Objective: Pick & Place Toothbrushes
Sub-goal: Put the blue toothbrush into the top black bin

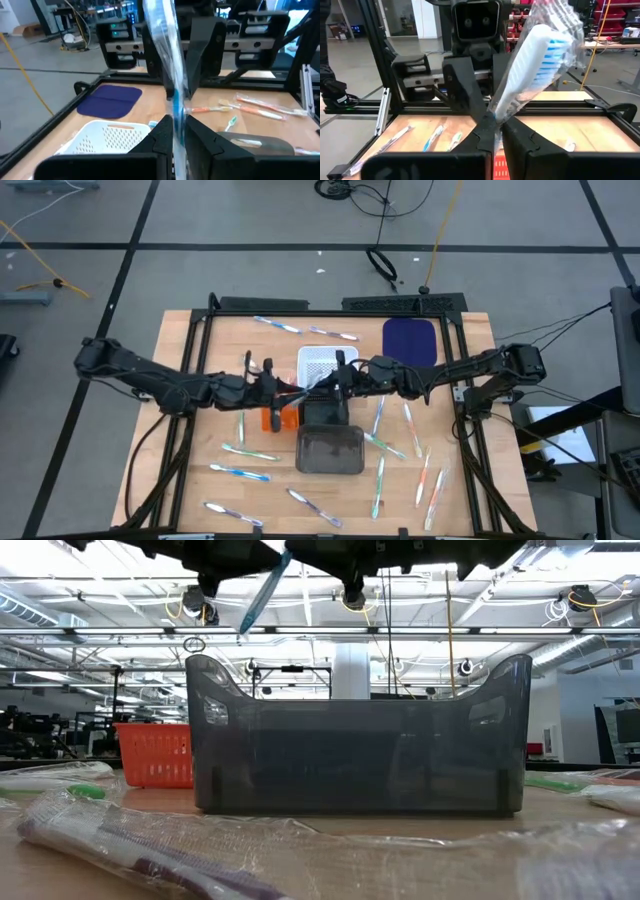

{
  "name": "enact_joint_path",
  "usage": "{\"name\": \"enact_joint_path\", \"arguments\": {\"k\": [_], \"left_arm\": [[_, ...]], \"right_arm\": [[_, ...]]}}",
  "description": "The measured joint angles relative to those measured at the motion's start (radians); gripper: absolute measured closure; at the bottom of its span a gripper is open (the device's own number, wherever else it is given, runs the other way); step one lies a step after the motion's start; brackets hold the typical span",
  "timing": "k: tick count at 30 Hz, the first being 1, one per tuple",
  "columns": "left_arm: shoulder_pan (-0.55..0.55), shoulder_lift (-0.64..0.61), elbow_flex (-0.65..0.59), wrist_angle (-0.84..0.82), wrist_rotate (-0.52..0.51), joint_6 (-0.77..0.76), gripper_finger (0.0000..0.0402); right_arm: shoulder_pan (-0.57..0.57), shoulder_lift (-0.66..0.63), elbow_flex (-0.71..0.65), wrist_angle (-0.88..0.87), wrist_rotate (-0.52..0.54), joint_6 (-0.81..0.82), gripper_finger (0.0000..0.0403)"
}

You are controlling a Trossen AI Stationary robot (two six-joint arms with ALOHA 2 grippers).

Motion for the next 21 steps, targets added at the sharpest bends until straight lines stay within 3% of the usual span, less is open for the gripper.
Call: {"name": "enact_joint_path", "arguments": {"k": [7,13,21], "left_arm": [[-0.051,-0.093,0.001,-0.131,-0.121,-0.010,0.0359],[-0.091,-0.113,0.001,-0.165,-0.128,-0.041,0.0359],[-0.122,-0.112,0.001,-0.210,-0.127,-0.085,0.0360]], "right_arm": [[0.017,0.000,-0.001,-0.074,0.000,0.000,0.0394],[0.039,0.000,-0.001,-0.121,0.014,-0.007,0.0394],[0.059,0.000,-0.001,-0.214,0.136,-0.029,0.0394]]}}
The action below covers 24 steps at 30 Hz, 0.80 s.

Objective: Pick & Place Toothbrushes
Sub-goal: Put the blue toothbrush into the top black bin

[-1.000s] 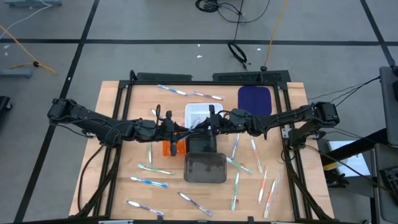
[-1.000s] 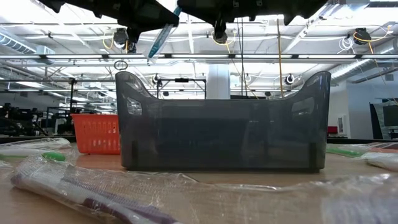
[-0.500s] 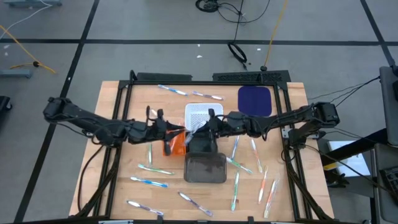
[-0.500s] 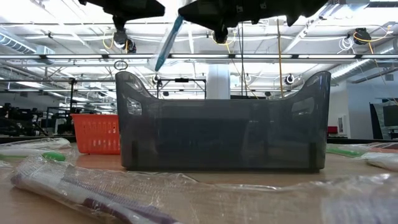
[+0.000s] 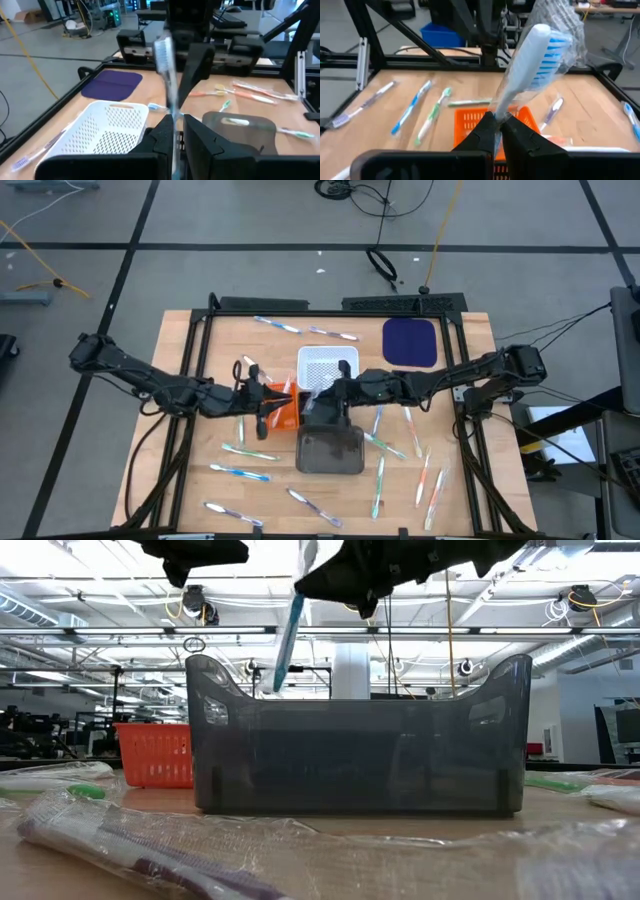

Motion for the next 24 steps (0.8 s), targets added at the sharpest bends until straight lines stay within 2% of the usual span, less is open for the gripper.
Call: {"name": "enact_joint_path", "arguments": {"k": [4,13,24], "left_arm": [[0.000,0.000,0.000,0.005,0.000,-0.003,0.0360],[0.002,0.000,0.000,0.005,0.000,-0.002,0.0360],[0.003,0.000,0.000,0.006,0.000,0.003,0.0360]], "right_arm": [[0.004,0.000,-0.036,0.042,0.029,0.006,0.0394],[0.003,0.000,-0.198,0.292,0.052,0.095,0.0394],[0.004,0.000,-0.283,0.385,0.074,0.149,0.0394]]}}
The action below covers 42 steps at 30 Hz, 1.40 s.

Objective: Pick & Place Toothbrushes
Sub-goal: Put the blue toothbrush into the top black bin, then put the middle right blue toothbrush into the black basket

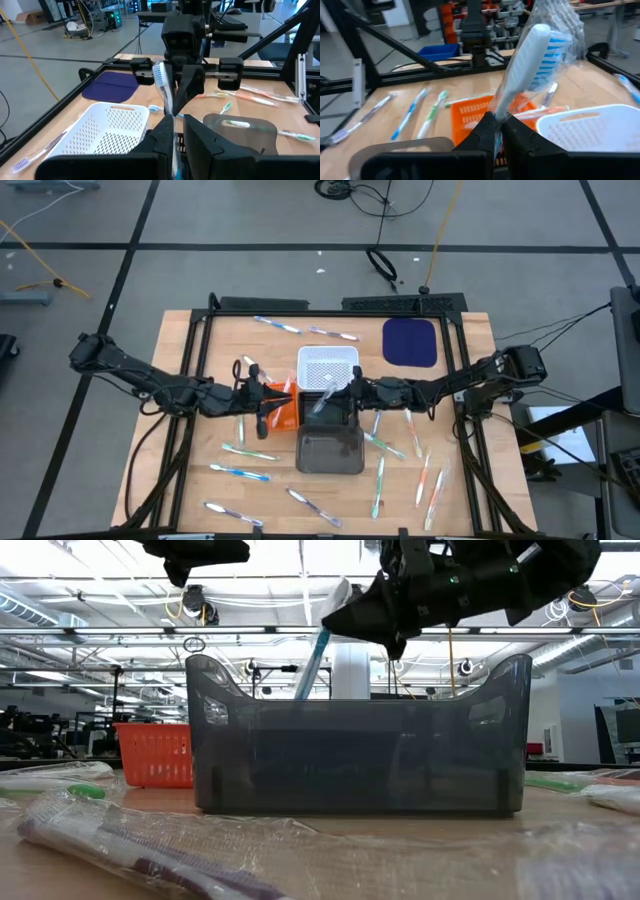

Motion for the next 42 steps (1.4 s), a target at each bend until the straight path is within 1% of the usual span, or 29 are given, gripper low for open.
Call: {"name": "enact_joint_path", "arguments": {"k": [10,14,16,18,23,31,34,38,40,42], "left_arm": [[0.000,0.000,0.000,0.001,-0.017,0.000,0.0360],[0.000,0.000,0.000,0.001,-0.020,0.000,0.0360],[0.000,0.000,0.000,0.001,-0.020,0.000,0.0360],[0.000,0.000,0.000,0.001,-0.020,0.000,0.0360],[0.000,0.000,0.000,0.000,-0.021,0.000,0.0360],[0.000,0.000,0.000,-0.001,-0.023,-0.001,0.0360],[0.000,0.000,0.000,-0.002,-0.023,-0.001,0.0360],[0.000,0.000,0.000,-0.004,-0.023,-0.001,0.0360],[0.000,0.000,0.000,-0.008,-0.023,-0.001,0.0360],[0.000,0.000,0.000,-0.008,-0.023,-0.002,0.0360]], "right_arm": [[0.001,0.021,-0.008,0.002,0.007,0.015,0.0391],[0.000,0.075,-0.008,0.070,0.005,0.015,0.0390],[0.000,0.102,-0.008,0.102,0.004,0.013,0.0383],[0.000,0.116,-0.008,0.128,0.004,0.010,0.0371],[-0.003,0.122,-0.008,0.124,0.004,-0.005,0.0329],[-0.003,0.118,-0.008,0.124,0.004,-0.046,0.0243],[-0.008,0.113,-0.008,0.122,0.009,-0.067,0.0217],[-0.022,0.063,-0.006,0.084,0.046,-0.099,0.0197],[-0.023,0.022,-0.007,0.016,0.085,-0.126,0.0193],[-0.023,-0.012,-0.007,-0.014,0.117,-0.148,0.0191]]}}
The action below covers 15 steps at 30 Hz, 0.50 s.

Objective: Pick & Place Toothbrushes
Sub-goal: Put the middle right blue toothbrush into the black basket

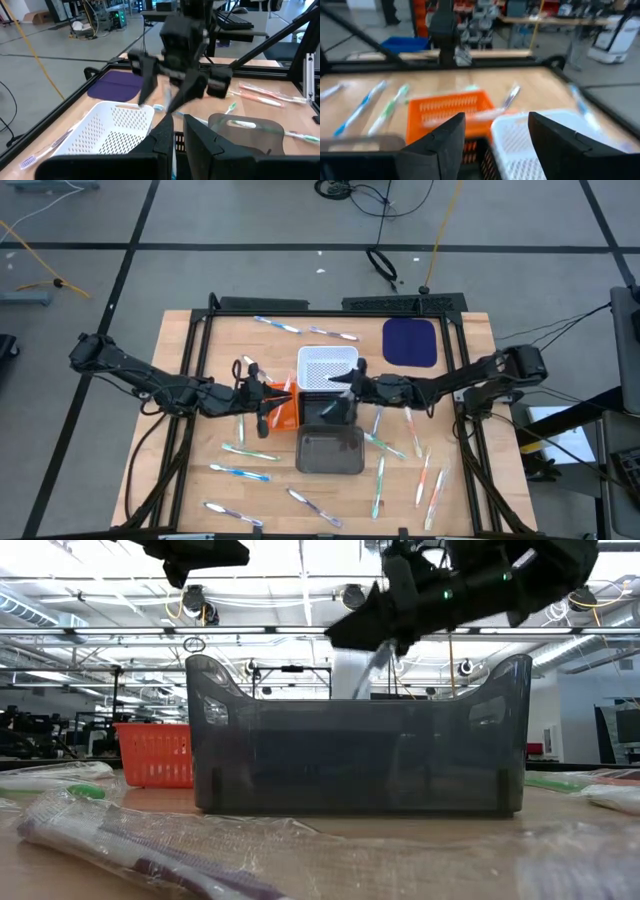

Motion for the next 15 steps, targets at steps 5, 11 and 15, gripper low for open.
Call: {"name": "enact_joint_path", "arguments": {"k": [5,11,15], "left_arm": [[0.000,0.000,0.000,-0.001,0.000,0.000,0.0360],[0.000,0.000,0.000,0.000,0.000,-0.001,0.0360],[0.000,0.000,0.000,0.000,0.000,-0.002,0.0360]], "right_arm": [[-0.001,-0.049,-0.005,-0.100,0.033,0.025,0.0191],[-0.003,-0.048,-0.006,-0.162,0.046,0.026,0.0193],[0.001,-0.077,-0.006,-0.211,0.044,-0.007,0.0198]]}}
